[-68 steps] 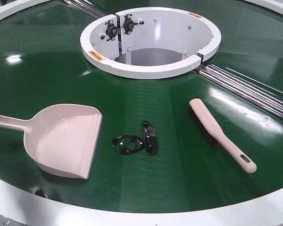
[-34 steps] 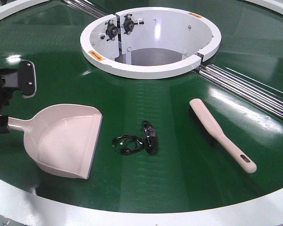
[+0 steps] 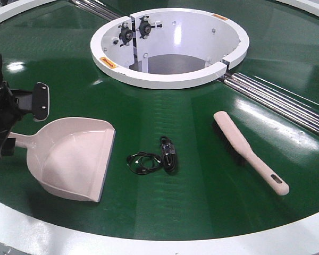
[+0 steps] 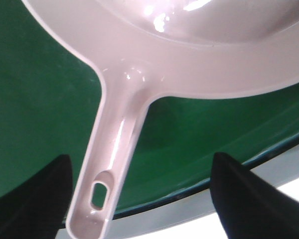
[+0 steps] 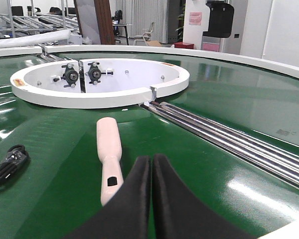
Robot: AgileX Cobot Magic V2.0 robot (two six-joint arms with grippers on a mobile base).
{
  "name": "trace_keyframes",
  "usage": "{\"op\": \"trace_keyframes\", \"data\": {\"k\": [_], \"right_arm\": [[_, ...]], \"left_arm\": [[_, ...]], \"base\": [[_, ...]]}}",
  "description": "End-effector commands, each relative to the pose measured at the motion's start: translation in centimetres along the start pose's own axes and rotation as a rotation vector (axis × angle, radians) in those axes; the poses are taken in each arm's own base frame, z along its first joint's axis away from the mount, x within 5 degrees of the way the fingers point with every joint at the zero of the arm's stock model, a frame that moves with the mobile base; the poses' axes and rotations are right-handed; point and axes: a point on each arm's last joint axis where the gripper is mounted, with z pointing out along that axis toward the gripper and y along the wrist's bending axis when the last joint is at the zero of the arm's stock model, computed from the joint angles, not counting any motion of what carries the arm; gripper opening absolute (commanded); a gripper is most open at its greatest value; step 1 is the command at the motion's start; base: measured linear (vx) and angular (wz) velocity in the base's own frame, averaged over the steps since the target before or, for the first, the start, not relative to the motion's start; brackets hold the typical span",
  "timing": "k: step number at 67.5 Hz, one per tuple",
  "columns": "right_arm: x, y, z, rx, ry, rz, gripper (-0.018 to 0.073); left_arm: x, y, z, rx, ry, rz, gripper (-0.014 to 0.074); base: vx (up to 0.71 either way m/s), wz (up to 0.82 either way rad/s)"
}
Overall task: Clean and inspect green conveyor with broom and dustpan
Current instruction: 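Lower the left gripper onto the pink dustpan handle and grasp it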
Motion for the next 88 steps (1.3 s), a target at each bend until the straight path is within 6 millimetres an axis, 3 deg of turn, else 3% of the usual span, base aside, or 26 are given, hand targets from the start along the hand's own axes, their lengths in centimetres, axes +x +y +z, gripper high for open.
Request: {"op": "trace_keyframes", "data": {"k": [1, 64, 77, 88], "right_arm": [[-0.7, 0.0, -0.1, 0.005, -0.085, -0.006, -0.0008], [-0.7, 0.0, -0.1, 0.005, -0.085, -0.006, -0.0008], [-0.7, 0.0, -0.1, 0.005, -0.085, -0.006, -0.0008], [-0.7, 0.0, -0.1, 0.005, -0.085, -0.006, -0.0008]], "left_arm": [[0.5, 0.8, -1.8, -0.1, 0.005, 0.009, 0.0546], [-0.8, 2.0, 3.4, -0.047, 0.042, 0.174, 0.0532], [-0.7, 2.0, 3.5, -0.052, 0.059, 0.186, 0.0436], [-0.6, 2.1, 3.4, -0.054, 0.068, 0.191, 0.0275]], "base": [[0.0, 0.0], [0.0, 0.0], [0.0, 0.0], [0.0, 0.0]]}}
